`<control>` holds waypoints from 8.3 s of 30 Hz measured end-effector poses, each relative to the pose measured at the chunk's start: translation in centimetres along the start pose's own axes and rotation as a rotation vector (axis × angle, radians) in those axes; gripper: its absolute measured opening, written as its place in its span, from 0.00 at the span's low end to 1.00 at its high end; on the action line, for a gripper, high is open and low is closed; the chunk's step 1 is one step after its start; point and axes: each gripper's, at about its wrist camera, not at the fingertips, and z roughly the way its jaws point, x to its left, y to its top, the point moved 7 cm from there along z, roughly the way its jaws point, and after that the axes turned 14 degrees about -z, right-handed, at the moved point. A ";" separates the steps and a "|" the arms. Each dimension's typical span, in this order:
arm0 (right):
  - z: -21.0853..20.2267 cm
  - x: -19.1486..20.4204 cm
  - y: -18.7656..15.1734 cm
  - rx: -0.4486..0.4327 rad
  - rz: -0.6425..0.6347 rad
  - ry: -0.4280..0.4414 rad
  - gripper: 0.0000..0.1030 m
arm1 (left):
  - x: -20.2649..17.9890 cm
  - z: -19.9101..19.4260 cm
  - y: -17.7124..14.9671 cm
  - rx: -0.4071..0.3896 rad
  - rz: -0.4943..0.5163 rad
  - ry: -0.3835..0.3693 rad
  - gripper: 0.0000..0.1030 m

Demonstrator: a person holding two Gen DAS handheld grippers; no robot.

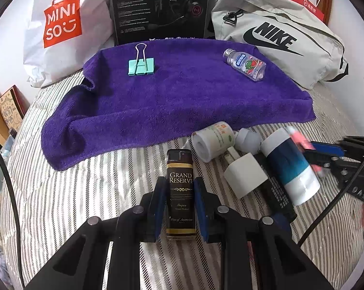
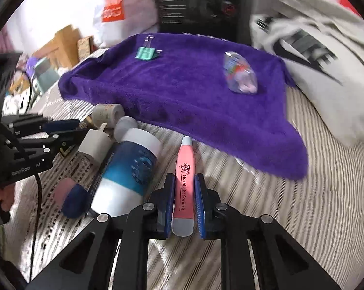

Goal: Organize rigid objects
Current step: 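Grasp the pink tube with the right tool while the left tool lifts the Grand Reserve bottle, then carry the Grand Reserve bottle with the left tool while the right tool places the pink tube on the towel, then lay the Grand Reserve bottle on the towel and open the left tool, then grasp the white roll with the left tool while the right tool approaches the blue-and-white cup, then grasp the blue-and-white cup with the right tool while the left tool holds the white roll, then carry the white roll with the left tool while the right tool carries the cup onto the towel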

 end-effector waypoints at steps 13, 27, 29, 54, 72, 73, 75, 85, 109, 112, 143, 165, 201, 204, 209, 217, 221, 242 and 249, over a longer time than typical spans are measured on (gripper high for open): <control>-1.8 -1.3 -3.5 0.068 0.025 -0.108 0.16 | 0.3 -0.1 -0.2 -0.016 -0.004 -0.008 0.22; -4.7 -1.7 -2.3 0.009 0.080 -0.015 0.16 | 2.8 -3.2 0.7 -0.034 -0.060 -0.046 0.22; -5.0 -1.6 -1.7 -0.001 0.073 -0.011 0.16 | 3.0 -3.6 1.1 -0.039 -0.059 -0.041 0.22; -2.6 -5.1 5.0 -0.028 0.094 0.019 0.16 | 3.7 -2.8 8.5 -0.064 -0.066 -0.042 0.22; 4.0 -6.7 7.6 0.097 -0.011 0.030 0.16 | 4.7 3.2 12.7 -0.003 -0.090 -0.049 0.22; 4.3 -6.7 7.5 0.103 -0.012 0.033 0.16 | 4.7 3.4 12.7 0.001 -0.088 -0.049 0.22; 4.8 -6.8 7.4 0.113 -0.014 0.030 0.16 | 4.7 4.0 12.8 0.009 -0.083 -0.044 0.22; 5.3 -6.9 7.4 0.116 -0.015 0.039 0.16 | 4.8 6.6 13.4 0.035 -0.091 -0.037 0.22; -2.7 -7.0 5.1 -0.014 0.133 -0.004 0.47 | 3.1 3.2 11.3 0.018 -0.082 -0.023 0.33; -4.0 -6.0 3.9 -0.022 0.143 -0.008 0.51 | 2.1 1.1 9.8 0.011 -0.073 -0.020 0.33; -4.4 -2.6 -2.9 0.041 0.230 0.083 0.52 | -0.9 2.0 3.8 0.096 -0.128 0.005 0.39; -1.1 2.8 1.5 0.019 0.172 0.180 0.56 | 2.8 1.6 2.5 0.069 -0.127 0.049 0.30; -0.1 0.7 -0.6 0.116 0.071 -0.109 0.36 | 4.0 1.1 1.8 0.020 -0.098 0.054 0.30; -0.1 0.6 -0.5 0.110 0.070 -0.098 0.36 | 4.2 0.9 1.9 0.022 -0.102 0.042 0.30; -0.6 0.6 -1.0 0.104 0.084 -0.061 0.35 | 4.6 0.0 1.8 0.023 -0.123 -0.002 0.29; -2.4 0.4 -1.1 0.068 0.104 -0.023 0.35 | 4.6 -1.8 2.3 -0.002 -0.133 -0.033 0.29; -2.8 0.5 -0.6 0.057 0.096 -0.017 0.35 | 4.7 -2.6 2.9 -0.012 -0.135 -0.044 0.29; -3.5 0.0 3.7 -0.001 0.071 0.043 0.35 | 4.6 -3.1 7.8 -0.043 -0.138 -0.060 0.29; -2.7 -1.9 6.9 -0.024 0.068 0.034 0.35 | 4.9 -2.4 10.1 -0.053 -0.140 -0.061 0.29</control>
